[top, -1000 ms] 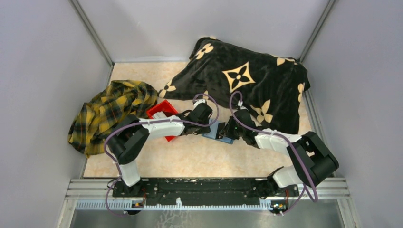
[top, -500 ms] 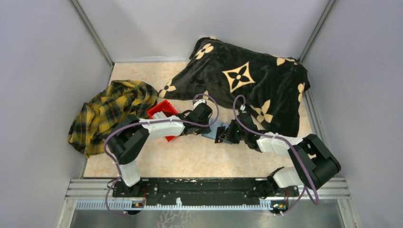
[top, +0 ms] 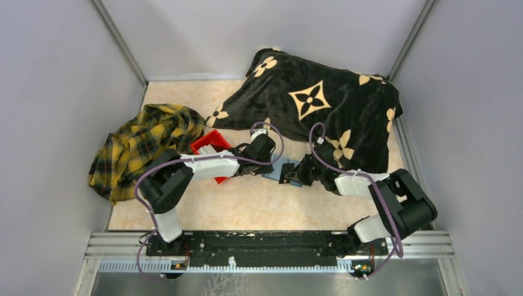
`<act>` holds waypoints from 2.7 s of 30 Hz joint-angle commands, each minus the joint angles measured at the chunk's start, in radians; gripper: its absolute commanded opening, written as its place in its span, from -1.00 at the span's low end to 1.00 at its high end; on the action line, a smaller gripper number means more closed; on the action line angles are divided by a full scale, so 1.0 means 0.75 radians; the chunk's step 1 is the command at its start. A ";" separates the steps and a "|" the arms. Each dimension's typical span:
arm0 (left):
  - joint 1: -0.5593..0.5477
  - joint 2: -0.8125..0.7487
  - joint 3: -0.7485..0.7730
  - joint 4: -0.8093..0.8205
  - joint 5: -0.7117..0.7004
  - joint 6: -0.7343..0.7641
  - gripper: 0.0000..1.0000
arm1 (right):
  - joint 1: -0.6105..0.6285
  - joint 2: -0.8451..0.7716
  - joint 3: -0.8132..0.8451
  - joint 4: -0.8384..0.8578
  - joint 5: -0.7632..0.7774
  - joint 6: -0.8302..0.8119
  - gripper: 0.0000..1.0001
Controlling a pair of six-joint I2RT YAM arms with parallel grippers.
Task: Put the credit cards into the card holder
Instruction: Insert the credit card into the card holder.
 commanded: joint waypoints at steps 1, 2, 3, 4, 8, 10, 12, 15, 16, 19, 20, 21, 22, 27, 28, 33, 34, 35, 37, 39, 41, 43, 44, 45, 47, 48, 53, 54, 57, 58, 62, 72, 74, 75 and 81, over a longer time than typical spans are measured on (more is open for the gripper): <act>-0.006 0.141 -0.097 -0.204 -0.021 0.030 -0.50 | -0.051 0.064 -0.045 0.072 -0.018 0.043 -1.00; -0.005 0.142 -0.096 -0.204 -0.020 0.031 -0.50 | -0.055 0.072 -0.047 0.085 -0.018 0.047 -1.00; -0.005 0.143 -0.095 -0.204 -0.019 0.032 -0.50 | -0.059 0.076 -0.046 0.093 -0.015 0.052 -1.00; -0.006 0.143 -0.095 -0.203 -0.020 0.033 -0.50 | -0.063 0.081 -0.047 0.098 -0.011 0.053 -1.00; -0.006 0.143 -0.092 -0.202 -0.019 0.036 -0.50 | -0.072 0.093 -0.027 0.096 0.010 0.035 -1.00; -0.005 0.143 -0.091 -0.204 -0.015 0.036 -0.50 | -0.077 0.093 -0.021 0.081 0.032 0.022 -1.00; -0.007 0.142 -0.089 -0.204 -0.016 0.038 -0.50 | -0.082 0.094 -0.011 0.066 0.049 0.000 -1.00; -0.006 0.141 -0.089 -0.206 -0.016 0.038 -0.51 | -0.093 0.100 -0.005 0.053 0.065 -0.020 -1.00; -0.006 0.141 -0.090 -0.206 -0.015 0.038 -0.50 | -0.097 0.104 -0.005 0.054 0.067 -0.027 -1.00; -0.006 0.141 -0.089 -0.206 -0.011 0.038 -0.50 | -0.103 0.115 -0.003 0.062 0.075 -0.036 -1.00; -0.007 0.141 -0.089 -0.206 -0.010 0.039 -0.50 | -0.105 0.120 -0.005 0.068 0.076 -0.038 -1.00; -0.005 0.142 -0.089 -0.205 -0.008 0.038 -0.50 | -0.105 0.126 -0.001 0.071 0.075 -0.040 -1.00; -0.005 0.143 -0.089 -0.205 -0.007 0.038 -0.50 | -0.108 0.135 0.001 0.071 0.076 -0.043 -1.00; -0.005 0.142 -0.083 -0.203 0.006 0.038 -0.50 | -0.107 0.172 0.013 0.089 0.072 -0.050 -1.00; -0.005 0.143 -0.082 -0.202 0.010 0.040 -0.50 | -0.107 0.177 0.013 0.093 0.072 -0.051 -1.00; -0.006 0.138 -0.080 -0.194 0.028 0.046 -0.50 | -0.107 0.213 0.017 0.099 0.066 -0.059 -1.00; -0.005 0.138 -0.080 -0.192 0.030 0.046 -0.50 | -0.107 0.220 0.018 0.101 0.063 -0.062 -1.00; -0.005 0.138 -0.080 -0.192 0.031 0.046 -0.50 | -0.107 0.226 0.016 0.102 0.058 -0.064 -1.00; -0.005 0.139 -0.080 -0.187 0.034 0.047 -0.49 | -0.107 0.235 0.012 0.107 0.051 -0.066 -1.00; -0.006 0.139 -0.080 -0.180 0.038 0.048 -0.49 | -0.105 0.240 0.003 0.112 0.048 -0.066 -1.00; -0.006 0.140 -0.082 -0.173 0.043 0.048 -0.49 | -0.099 0.246 0.000 0.113 0.047 -0.066 -1.00; -0.006 0.145 -0.080 -0.166 0.050 0.048 -0.49 | -0.087 0.255 0.000 0.114 0.047 -0.066 -1.00; -0.005 0.146 -0.080 -0.161 0.052 0.048 -0.49 | -0.081 0.262 0.000 0.117 0.048 -0.065 -1.00; -0.006 0.147 -0.080 -0.160 0.056 0.048 -0.49 | -0.074 0.271 0.002 0.119 0.048 -0.064 -1.00; -0.006 0.146 -0.082 -0.155 0.061 0.048 -0.49 | -0.062 0.287 0.002 0.124 0.048 -0.059 -1.00; -0.005 0.146 -0.082 -0.153 0.063 0.050 -0.49 | -0.056 0.296 0.004 0.130 0.048 -0.056 -1.00; -0.006 0.146 -0.089 -0.143 0.066 0.054 -0.49 | -0.015 0.318 0.015 0.132 0.058 -0.046 -1.00; -0.007 0.146 -0.092 -0.140 0.066 0.056 -0.49 | -0.009 0.318 0.019 0.128 0.058 -0.046 -1.00; -0.007 0.143 -0.100 -0.131 0.067 0.058 -0.48 | 0.007 0.374 0.031 0.117 0.056 -0.049 -1.00; -0.006 0.142 -0.102 -0.129 0.066 0.059 -0.48 | 0.012 0.378 0.035 0.112 0.054 -0.052 -1.00; -0.007 0.138 -0.101 -0.119 0.065 0.062 -0.46 | 0.026 0.384 0.039 0.094 0.051 -0.061 -1.00; -0.006 0.141 -0.110 -0.096 0.082 0.062 -0.42 | 0.069 0.391 0.027 0.086 0.024 -0.064 -1.00; -0.006 0.141 -0.115 -0.094 0.081 0.062 -0.42 | 0.074 0.381 0.019 0.087 0.021 -0.060 -1.00; -0.005 0.141 -0.118 -0.092 0.080 0.064 -0.42 | 0.075 0.376 0.013 0.086 0.015 -0.060 -1.00; -0.005 0.143 -0.135 -0.082 0.076 0.064 -0.42 | 0.075 0.342 -0.020 0.075 -0.005 -0.069 -1.00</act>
